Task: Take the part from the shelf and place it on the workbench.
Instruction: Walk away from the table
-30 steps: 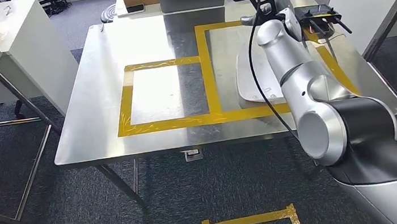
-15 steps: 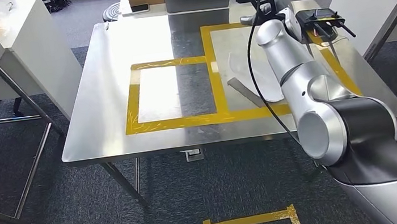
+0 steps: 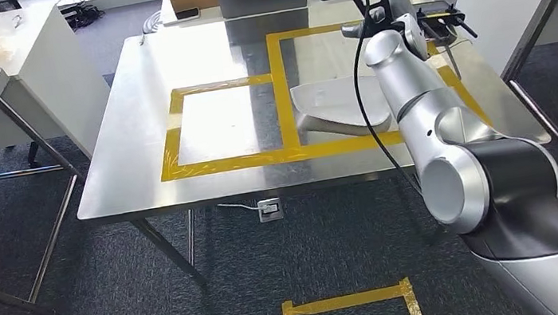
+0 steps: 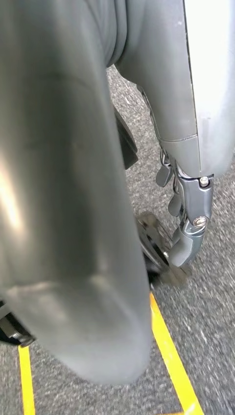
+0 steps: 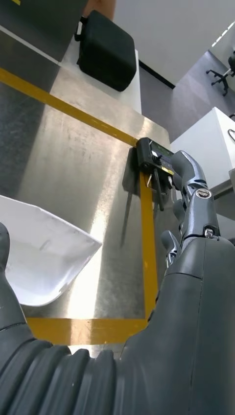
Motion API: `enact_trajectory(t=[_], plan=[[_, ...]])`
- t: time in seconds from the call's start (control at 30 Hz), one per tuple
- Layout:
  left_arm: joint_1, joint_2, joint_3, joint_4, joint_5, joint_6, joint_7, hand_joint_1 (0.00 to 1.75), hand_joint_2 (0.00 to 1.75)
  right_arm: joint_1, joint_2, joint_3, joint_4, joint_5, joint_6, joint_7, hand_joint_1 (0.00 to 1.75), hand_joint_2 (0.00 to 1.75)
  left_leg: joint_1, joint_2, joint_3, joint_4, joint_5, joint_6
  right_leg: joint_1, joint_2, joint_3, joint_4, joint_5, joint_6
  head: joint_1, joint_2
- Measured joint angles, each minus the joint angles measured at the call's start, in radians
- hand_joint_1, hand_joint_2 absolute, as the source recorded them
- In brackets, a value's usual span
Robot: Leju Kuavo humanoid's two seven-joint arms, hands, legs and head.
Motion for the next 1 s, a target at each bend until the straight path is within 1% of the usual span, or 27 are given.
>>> enact_trajectory(t=[0.03,0.07,0.1,0.13,0.17,0.2,0.23,0.27,0.33,0.37,0.4,0.43,0.47,0.5,0.53,0.57,0.6,0.63,0.7,0.73,0.77,0.8,0.83,0.87,0.9,0.93,1.0], plan=[[0.000,0.000,0.000,0.000,0.000,0.000,0.001,0.00,0.00,0.003,0.000,0.000,0.000,0.000,0.000,-0.001,0.00,1.75,0.001,0.001,-0.005,0.048,-0.018,-0.002,0.001,0.000,-0.012,0.000,0.009,0.001,0.000,0.000],[0.000,0.000,0.000,0.000,0.000,0.000,0.002,0.00,0.00,0.006,0.000,0.000,0.000,0.000,0.000,-0.001,0.00,1.75,0.001,0.001,0.007,0.062,-0.016,-0.002,0.001,0.000,-0.024,0.001,0.018,0.002,0.000,0.000],[0.000,0.000,0.000,0.000,0.000,0.000,0.003,0.00,0.00,0.009,0.000,0.000,0.000,-0.001,0.000,-0.001,0.00,1.75,0.001,0.001,0.039,0.039,-0.001,-0.001,0.001,0.000,-0.035,0.001,0.027,0.004,0.000,0.000],[0.000,0.000,0.000,0.000,0.000,0.000,0.004,0.00,0.00,0.011,0.000,0.000,0.000,-0.001,0.000,-0.001,0.00,1.75,0.001,0.002,0.088,-0.018,0.018,0.003,0.001,-0.001,-0.044,0.001,0.036,0.007,0.000,0.000],[-0.001,0.001,0.000,-0.001,0.000,0.000,0.005,0.00,0.00,0.012,-0.001,0.000,-0.001,-0.001,0.000,-0.001,0.00,1.75,0.000,0.003,0.144,-0.092,0.022,0.008,0.002,-0.001,-0.052,0.001,0.043,0.011,0.000,0.000],[-0.002,0.001,0.000,-0.002,-0.001,0.000,0.005,0.00,0.00,0.012,-0.003,0.000,-0.002,-0.002,0.000,-0.002,0.00,1.75,-0.003,0.003,0.189,-0.152,0.024,0.013,0.001,-0.002,-0.057,0.001,0.051,0.016,0.001,0.000],[-0.002,0.002,0.000,-0.003,-0.001,0.000,0.005,0.00,0.00,0.012,-0.004,0.000,-0.002,-0.002,-0.001,-0.005,0.00,1.75,-0.006,0.003,0.217,-0.196,0.020,0.018,0.001,-0.003,-0.058,0.000,0.057,0.022,0.001,0.000],[-0.003,0.002,0.000,-0.004,-0.001,0.000,0.005,0.00,0.00,0.013,-0.006,0.000,-0.003,-0.004,-0.001,-0.009,0.00,1.75,-0.010,0.002,0.227,-0.215,0.015,0.024,0.000,-0.004,-0.059,-0.003,0.065,0.029,0.000,0.000],[-0.002,0.002,0.000,-0.004,-0.002,0.000,0.005,0.00,0.00,0.016,-0.010,0.000,-0.003,-0.009,0.000,-0.021,0.00,1.75,-0.012,0.002,0.218,-0.225,0.032,0.039,-0.001,-0.004,-0.061,-0.011,0.077,0.044,-0.001,0.000],[-0.002,0.002,0.000,-0.004,-0.002,0.000,0.006,0.00,0.00,0.019,-0.013,0.000,-0.003,-0.011,0.000,-0.027,0.00,1.75,-0.010,0.003,0.214,-0.231,0.044,0.048,-0.001,-0.003,-0.066,-0.006,0.068,0.049,0.000,0.000],[-0.002,0.002,0.000,-0.004,-0.003,0.000,0.006,0.00,0.00,0.022,-0.017,0.000,-0.003,-0.013,0.000,-0.033,0.00,1.75,-0.007,0.004,0.205,-0.237,0.057,0.057,-0.001,-0.002,-0.077,0.015,0.041,0.053,0.001,0.000],[-0.002,0.002,0.000,-0.004,-0.003,0.000,0.006,0.00,0.00,0.024,-0.020,0.000,-0.003,-0.014,0.001,-0.039,0.00,1.75,-0.006,0.006,0.197,-0.241,0.071,0.063,-0.001,-0.001,-0.092,0.058,-0.003,0.055,0.002,0.000],[-0.002,0.002,0.000,-0.004,-0.004,0.000,0.005,0.00,0.00,0.027,-0.022,0.000,-0.003,-0.016,0.001,-0.045,0.00,1.75,-0.006,0.006,0.183,-0.242,0.083,0.068,0.000,-0.001,-0.110,0.117,-0.053,0.058,0.004,0.000],[-0.001,0.001,0.000,-0.004,-0.004,0.000,0.005,0.00,0.00,0.031,-0.024,0.000,-0.003,-0.016,0.001,-0.050,0.00,1.75,-0.007,0.006,0.170,-0.242,0.094,0.070,0.001,-0.001,-0.127,0.183,-0.094,0.060,0.004,0.000],[-0.001,0.001,0.000,-0.004,-0.004,0.000,0.005,0.00,0.00,0.038,-0.025,0.000,-0.003,-0.017,0.001,-0.054,0.00,1.75,-0.008,0.006,0.156,-0.241,0.104,0.071,0.001,-0.001,-0.136,0.237,-0.116,0.061,0.004,0.000],[0.000,0.001,0.000,-0.004,-0.004,0.000,0.005,0.00,0.00,0.045,-0.025,0.000,-0.003,-0.017,0.001,-0.057,0.00,1.75,-0.009,0.006,0.142,-0.239,0.114,0.070,0.002,-0.001,-0.131,0.263,-0.115,0.061,0.004,0.000],[0.000,0.001,0.000,-0.004,-0.004,0.000,0.005,0.00,0.00,0.052,-0.025,0.000,-0.003,-0.018,0.001,-0.060,0.00,1.75,-0.009,0.006,0.128,-0.237,0.124,0.070,0.002,-0.001,-0.110,0.255,-0.098,0.060,0.004,0.000],[0.000,0.001,0.000,-0.004,-0.004,0.000,0.005,0.00,0.00,0.056,-0.025,0.000,-0.003,-0.019,0.001,-0.062,0.00,1.75,-0.009,0.005,0.114,-0.234,0.133,0.068,0.002,-0.001,-0.070,0.210,-0.074,0.058,0.004,0.000],[0.000,0.001,0.000,-0.004,-0.005,0.000,0.006,0.00,0.00,0.057,-0.025,0.000,-0.004,-0.020,0.001,-0.068,0.00,1.75,-0.010,0.004,0.092,-0.227,0.149,0.060,0.006,-0.001,0.024,0.078,-0.057,0.050,0.004,0.000],[0.000,0.001,0.000,-0.004,-0.005,0.000,0.006,0.00,0.00,0.058,-0.025,0.000,-0.005,-0.021,0.000,-0.071,0.00,1.75,-0.010,0.004,0.087,-0.225,0.157,0.054,0.009,0.000,0.056,0.028,-0.059,0.045,0.005,0.000],[0.000,0.001,0.000,-0.005,-0.006,0.000,0.006,0.00,0.00,0.059,-0.024,0.000,-0.005,-0.021,-0.001,-0.073,0.00,1.75,-0.010,0.003,0.085,-0.226,0.165,0.047,0.013,0.000,0.070,0.002,-0.066,0.039,0.006,0.000],[0.000,0.001,0.000,-0.004,-0.006,0.000,0.006,0.00,0.00,0.060,-0.024,0.000,-0.006,-0.022,-0.002,-0.075,0.00,1.75,-0.010,0.003,0.084,-0.229,0.173,0.040,0.016,0.001,0.070,-0.004,-0.061,0.033,0.008,0.000],[0.000,0.001,0.000,-0.004,-0.006,0.000,0.006,0.00,0.00,0.060,-0.024,0.000,-0.006,-0.023,-0.002,-0.076,0.00,1.75,-0.010,0.002,0.084,-0.233,0.182,0.034,0.014,0.000,0.065,-0.009,-0.053,0.026,0.010,0.000],[0.001,0.001,0.000,-0.004,-0.006,0.000,0.006,0.00,0.00,0.060,-0.023,0.000,-0.006,-0.024,-0.003,-0.077,0.00,1.75,-0.010,0.001,0.078,-0.232,0.178,0.029,0.012,-0.001,0.060,-0.013,-0.042,0.018,0.010,0.000],[0.001,0.002,0.000,-0.004,-0.006,0.000,0.005,0.00,0.00,0.060,-0.021,0.000,-0.006,-0.024,-0.003,-0.077,0.00,1.75,-0.009,0.000,0.069,-0.216,0.156,0.024,0.009,-0.003,0.052,-0.018,-0.029,0.011,0.009,0.000],[0.002,0.002,0.000,-0.004,-0.006,0.000,0.005,0.00,0.00,0.060,-0.020,0.000,-0.006,-0.025,-0.003,-0.078,0.00,1.75,-0.008,0.000,0.055,-0.180,0.117,0.019,0.005,-0.005,0.042,-0.022,-0.015,0.006,0.007,0.000],[0.002,0.003,0.000,-0.004,-0.006,0.000,0.005,0.00,0.00,0.061,-0.018,0.000,-0.006,-0.025,-0.004,-0.080,0.00,1.75,-0.004,0.003,0.023,-0.059,0.015,0.010,0.004,-0.005,0.015,-0.023,0.009,0.002,0.004,0.000]])
